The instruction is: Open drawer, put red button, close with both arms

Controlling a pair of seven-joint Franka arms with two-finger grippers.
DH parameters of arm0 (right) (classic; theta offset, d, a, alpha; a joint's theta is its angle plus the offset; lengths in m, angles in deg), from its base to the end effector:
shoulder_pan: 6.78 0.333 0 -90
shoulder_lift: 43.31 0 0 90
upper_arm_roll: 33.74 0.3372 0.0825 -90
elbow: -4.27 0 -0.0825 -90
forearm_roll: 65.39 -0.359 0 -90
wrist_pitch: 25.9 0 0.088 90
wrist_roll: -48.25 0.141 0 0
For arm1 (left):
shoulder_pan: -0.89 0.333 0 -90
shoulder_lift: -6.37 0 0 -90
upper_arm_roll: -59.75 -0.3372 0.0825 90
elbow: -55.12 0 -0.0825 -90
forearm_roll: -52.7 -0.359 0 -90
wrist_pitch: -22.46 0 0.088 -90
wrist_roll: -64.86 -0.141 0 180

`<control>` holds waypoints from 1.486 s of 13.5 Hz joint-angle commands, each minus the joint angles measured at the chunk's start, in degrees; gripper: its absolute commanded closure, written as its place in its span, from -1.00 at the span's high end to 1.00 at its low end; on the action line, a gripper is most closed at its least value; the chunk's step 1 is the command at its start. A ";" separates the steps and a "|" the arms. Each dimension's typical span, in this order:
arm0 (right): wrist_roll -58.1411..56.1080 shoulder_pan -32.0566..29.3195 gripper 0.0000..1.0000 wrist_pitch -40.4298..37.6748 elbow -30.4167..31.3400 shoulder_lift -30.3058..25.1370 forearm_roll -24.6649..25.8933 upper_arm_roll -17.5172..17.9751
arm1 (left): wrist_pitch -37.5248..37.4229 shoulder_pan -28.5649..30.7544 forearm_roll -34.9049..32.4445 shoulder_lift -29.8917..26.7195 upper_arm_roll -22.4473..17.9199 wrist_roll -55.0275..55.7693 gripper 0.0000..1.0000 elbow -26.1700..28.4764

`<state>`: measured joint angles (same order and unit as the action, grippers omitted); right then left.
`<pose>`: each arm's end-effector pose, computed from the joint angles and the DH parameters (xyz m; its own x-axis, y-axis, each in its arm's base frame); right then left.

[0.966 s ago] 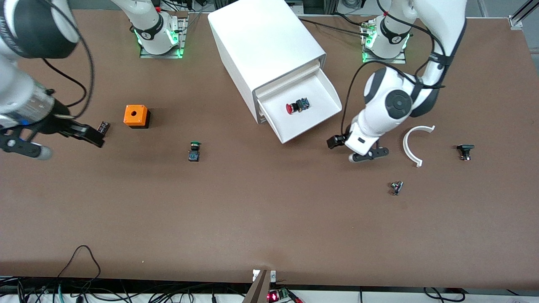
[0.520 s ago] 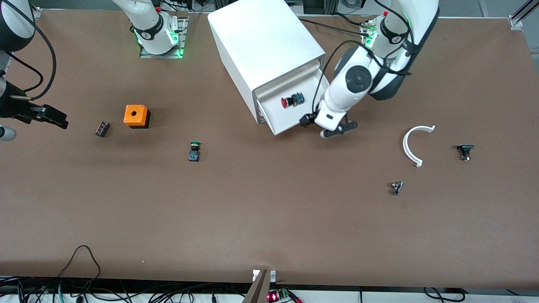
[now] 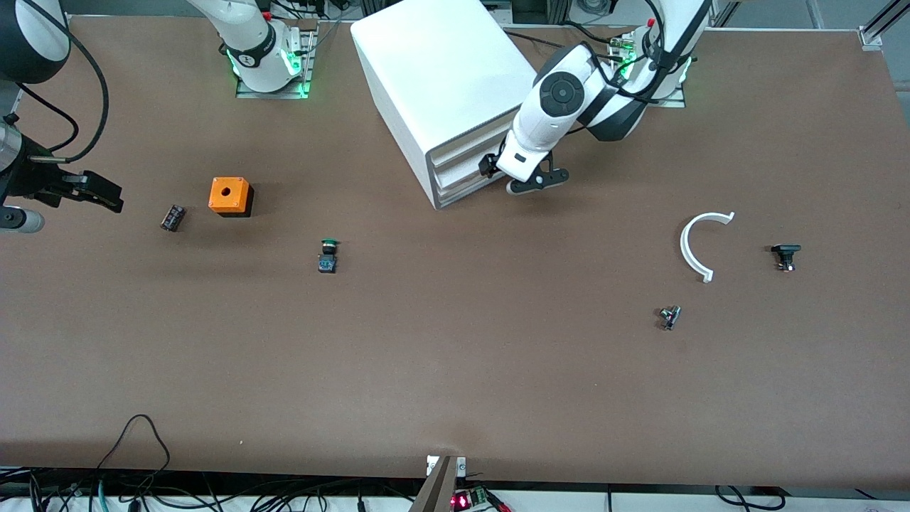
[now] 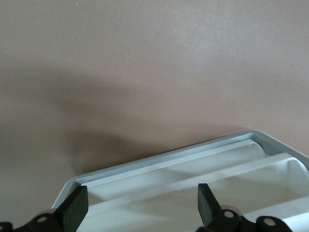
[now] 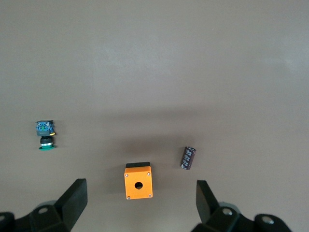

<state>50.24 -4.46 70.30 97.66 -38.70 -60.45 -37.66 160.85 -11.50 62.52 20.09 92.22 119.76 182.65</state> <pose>0.5594 -0.0256 0.5512 0.9982 -0.0531 -0.0285 -0.0503 -0.9945 0.0918 0.3749 -0.3782 0.2880 0.9316 0.2935 -0.2143 0.3208 -0.9412 0.1056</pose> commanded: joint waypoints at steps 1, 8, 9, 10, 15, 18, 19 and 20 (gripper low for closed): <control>-0.93 0.58 1.00 1.26 6.51 -5.04 -0.54 -1.35 | -0.05 1.05 1.35 -1.94 0.58 -0.85 1.00 0.79; -1.02 0.67 1.00 6.46 13.40 -9.89 -0.54 -2.59 | 0.04 2.01 0.65 -3.08 2.60 -1.11 1.00 0.44; -0.93 0.67 1.00 6.37 13.22 -9.80 -0.54 -2.58 | 0.04 3.84 0.47 -3.95 1.99 -1.98 1.00 -0.34; -0.32 0.67 1.00 6.45 12.44 -9.71 -0.63 -2.58 | -0.05 5.69 -0.31 -4.48 0.59 -4.43 1.00 -1.92; -1.20 0.76 1.00 5.49 10.76 -9.45 -0.36 -2.50 | -11.09 9.66 -4.01 -7.38 -14.34 -35.67 1.00 -13.33; -1.29 0.76 1.00 3.39 10.06 -9.62 -0.63 -2.50 | -24.35 11.50 -5.93 -11.68 -21.46 -50.65 1.00 -20.63; -1.20 0.76 1.00 2.68 9.53 -9.54 -0.63 -2.50 | -27.96 12.03 -6.64 -12.91 -22.53 -52.51 1.00 -22.83; -1.20 0.76 1.00 2.59 9.53 -9.45 -0.63 -2.50 | -31.91 12.30 -7.96 -13.45 -23.58 -53.66 1.00 -25.29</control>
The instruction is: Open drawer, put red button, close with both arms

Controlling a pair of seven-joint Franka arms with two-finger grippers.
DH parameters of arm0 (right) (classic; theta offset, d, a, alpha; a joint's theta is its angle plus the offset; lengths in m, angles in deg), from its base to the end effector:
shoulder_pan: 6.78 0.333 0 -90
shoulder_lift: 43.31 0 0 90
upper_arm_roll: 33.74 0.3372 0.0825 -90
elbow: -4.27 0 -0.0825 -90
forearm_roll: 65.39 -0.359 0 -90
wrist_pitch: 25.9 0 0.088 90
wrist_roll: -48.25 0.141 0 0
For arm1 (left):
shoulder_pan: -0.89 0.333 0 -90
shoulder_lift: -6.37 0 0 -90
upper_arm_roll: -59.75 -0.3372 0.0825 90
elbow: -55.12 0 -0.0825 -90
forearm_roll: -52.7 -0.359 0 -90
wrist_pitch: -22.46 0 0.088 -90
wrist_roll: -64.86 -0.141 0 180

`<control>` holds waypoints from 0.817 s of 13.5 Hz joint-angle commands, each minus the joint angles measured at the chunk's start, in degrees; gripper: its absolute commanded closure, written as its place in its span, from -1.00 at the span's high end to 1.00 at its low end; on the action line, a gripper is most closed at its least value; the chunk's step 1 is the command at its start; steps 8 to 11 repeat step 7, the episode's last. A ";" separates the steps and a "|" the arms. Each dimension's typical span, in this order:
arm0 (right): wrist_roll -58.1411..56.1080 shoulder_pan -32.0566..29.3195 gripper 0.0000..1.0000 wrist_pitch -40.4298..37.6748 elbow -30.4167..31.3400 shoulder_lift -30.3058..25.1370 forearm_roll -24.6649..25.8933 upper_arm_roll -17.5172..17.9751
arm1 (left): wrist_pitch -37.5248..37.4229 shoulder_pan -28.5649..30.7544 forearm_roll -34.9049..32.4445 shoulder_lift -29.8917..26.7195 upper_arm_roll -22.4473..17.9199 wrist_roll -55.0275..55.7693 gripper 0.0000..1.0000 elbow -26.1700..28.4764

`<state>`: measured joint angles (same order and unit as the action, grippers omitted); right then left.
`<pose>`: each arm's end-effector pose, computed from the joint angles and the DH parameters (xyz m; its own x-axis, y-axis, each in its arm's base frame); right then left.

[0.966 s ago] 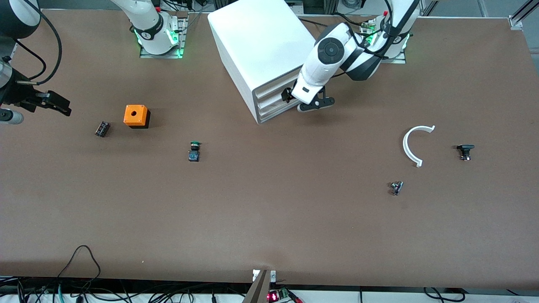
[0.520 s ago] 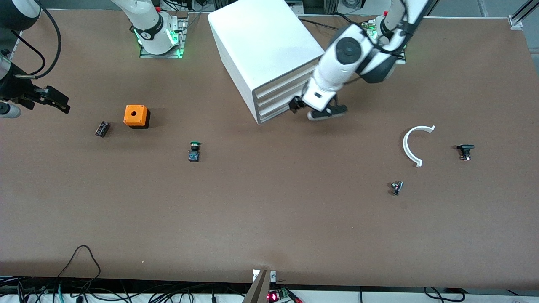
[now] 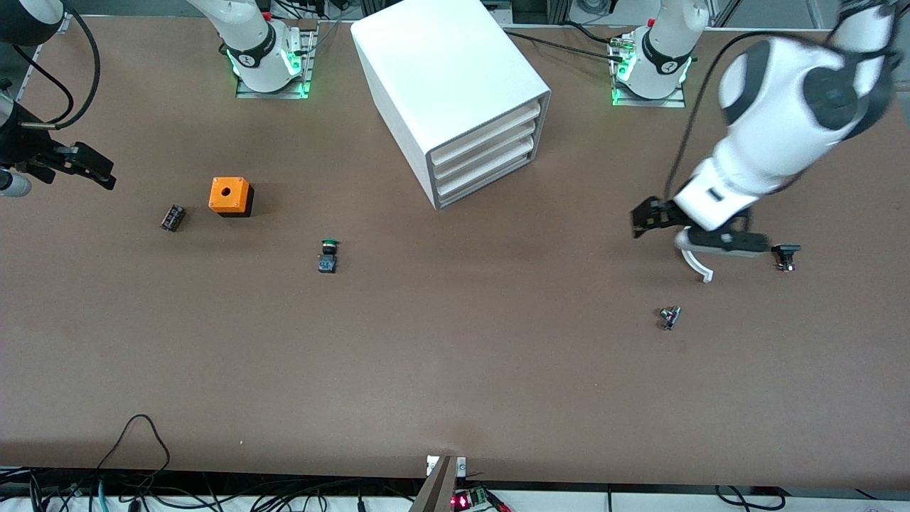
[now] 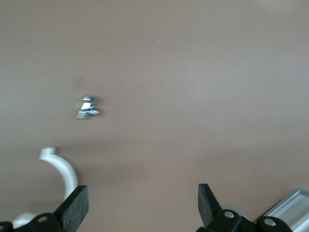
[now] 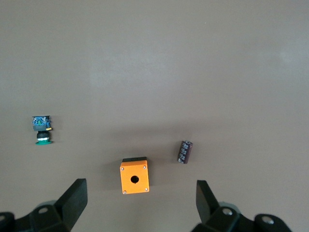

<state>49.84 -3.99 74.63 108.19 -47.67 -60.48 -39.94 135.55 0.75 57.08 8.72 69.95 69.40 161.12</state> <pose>0.5133 -0.0428 0.5579 0.9973 -0.0713 0.0181 -0.0725 -0.9945 0.0757 0.5521 -0.1068 0.4992 0.9947 -0.0702 0.0754 -0.0766 -0.9933 0.0860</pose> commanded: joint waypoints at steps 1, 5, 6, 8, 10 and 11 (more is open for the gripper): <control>-0.70 0.29 1.00 -1.75 -1.01 -0.47 -0.69 -0.22 | -9.70 0.06 -4.44 -2.17 -1.85 -4.09 1.00 -6.13; -0.70 0.29 1.00 -1.66 -1.09 -0.56 -0.69 -0.22 | -10.96 0.41 -4.46 -2.09 -4.49 -4.63 1.00 -8.44; -0.70 0.29 1.00 -1.75 -1.09 -0.56 -0.69 -0.22 | -11.05 0.41 -4.55 -2.17 -4.49 -4.54 1.00 -8.44; -0.70 0.29 1.00 -1.75 -1.09 -0.56 -0.69 -0.22 | -11.31 0.50 -4.55 -2.17 -4.58 -4.54 1.00 -8.53; -0.70 0.29 1.00 -1.75 -1.09 -0.56 -0.69 -0.22 | -11.31 0.50 -4.55 -2.17 -4.58 -4.54 1.00 -8.53; -0.70 0.29 1.00 -1.75 -1.09 -0.56 -0.69 -0.22 | -11.31 0.50 -4.55 -2.17 -4.58 -4.54 1.00 -8.53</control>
